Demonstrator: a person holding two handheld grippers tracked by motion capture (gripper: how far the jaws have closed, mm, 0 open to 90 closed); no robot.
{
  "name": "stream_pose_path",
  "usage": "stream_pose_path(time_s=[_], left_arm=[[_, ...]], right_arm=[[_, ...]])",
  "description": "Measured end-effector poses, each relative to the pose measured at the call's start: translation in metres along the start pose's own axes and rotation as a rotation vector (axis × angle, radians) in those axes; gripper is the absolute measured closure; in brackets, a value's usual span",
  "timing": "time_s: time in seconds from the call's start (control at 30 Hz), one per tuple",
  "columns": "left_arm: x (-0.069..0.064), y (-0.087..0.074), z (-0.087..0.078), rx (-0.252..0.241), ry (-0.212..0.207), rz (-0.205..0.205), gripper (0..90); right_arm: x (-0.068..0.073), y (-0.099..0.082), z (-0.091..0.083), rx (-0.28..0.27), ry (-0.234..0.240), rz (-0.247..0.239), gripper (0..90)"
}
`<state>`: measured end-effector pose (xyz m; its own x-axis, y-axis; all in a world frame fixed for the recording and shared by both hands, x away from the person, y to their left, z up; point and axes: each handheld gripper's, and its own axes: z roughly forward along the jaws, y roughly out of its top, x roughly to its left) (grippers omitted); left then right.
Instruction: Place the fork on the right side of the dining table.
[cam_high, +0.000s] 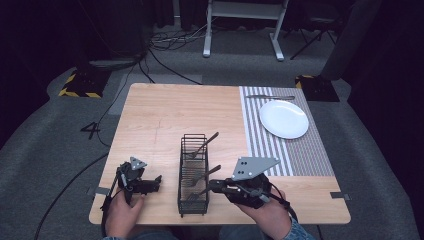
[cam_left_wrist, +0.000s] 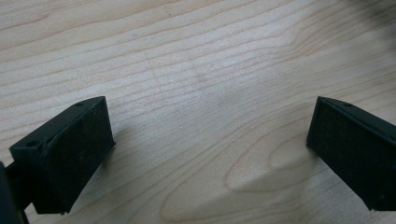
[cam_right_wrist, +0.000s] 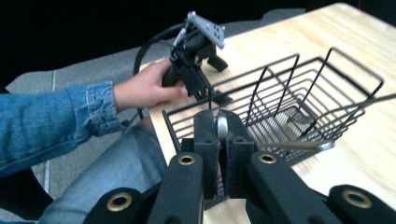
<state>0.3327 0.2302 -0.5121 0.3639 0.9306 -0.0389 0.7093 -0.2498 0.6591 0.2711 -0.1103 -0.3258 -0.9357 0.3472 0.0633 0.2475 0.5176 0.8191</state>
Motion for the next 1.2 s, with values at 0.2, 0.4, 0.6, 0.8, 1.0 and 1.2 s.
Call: stream_pose_path(time_s=[0.2, 0.4, 0.6, 0.8, 1.0, 1.2], left_arm=[[0.0, 0.0, 0.0, 0.0, 0.0, 0.0, 0.4], [0.001, 0.002, 0.001, -0.001, -0.006, 0.006, 0.5], [0.001, 0.002, 0.001, 0.0, -0.004, 0.005, 0.5], [0.001, 0.002, 0.001, 0.0, -0.004, 0.005, 0.5], [0.001, 0.002, 0.002, -0.001, -0.002, 0.002, 0.5], [0.001, 0.002, 0.002, -0.001, -0.002, 0.002, 0.5]], right_arm=[[-0.003, 0.006, -0.016, -0.051, 0.015, 0.016, 86.8], [-0.003, 0.01, -0.036, -0.096, 0.017, 0.026, 86.8], [-0.002, 0.014, -0.059, -0.135, 0.015, 0.023, 86.7], [-0.006, 0.015, -0.083, -0.176, -0.002, 0.032, 86.8], [-0.009, 0.013, -0.1, -0.199, -0.041, 0.036, 86.8], [-0.014, 0.011, -0.113, -0.212, -0.078, 0.045, 86.8]])
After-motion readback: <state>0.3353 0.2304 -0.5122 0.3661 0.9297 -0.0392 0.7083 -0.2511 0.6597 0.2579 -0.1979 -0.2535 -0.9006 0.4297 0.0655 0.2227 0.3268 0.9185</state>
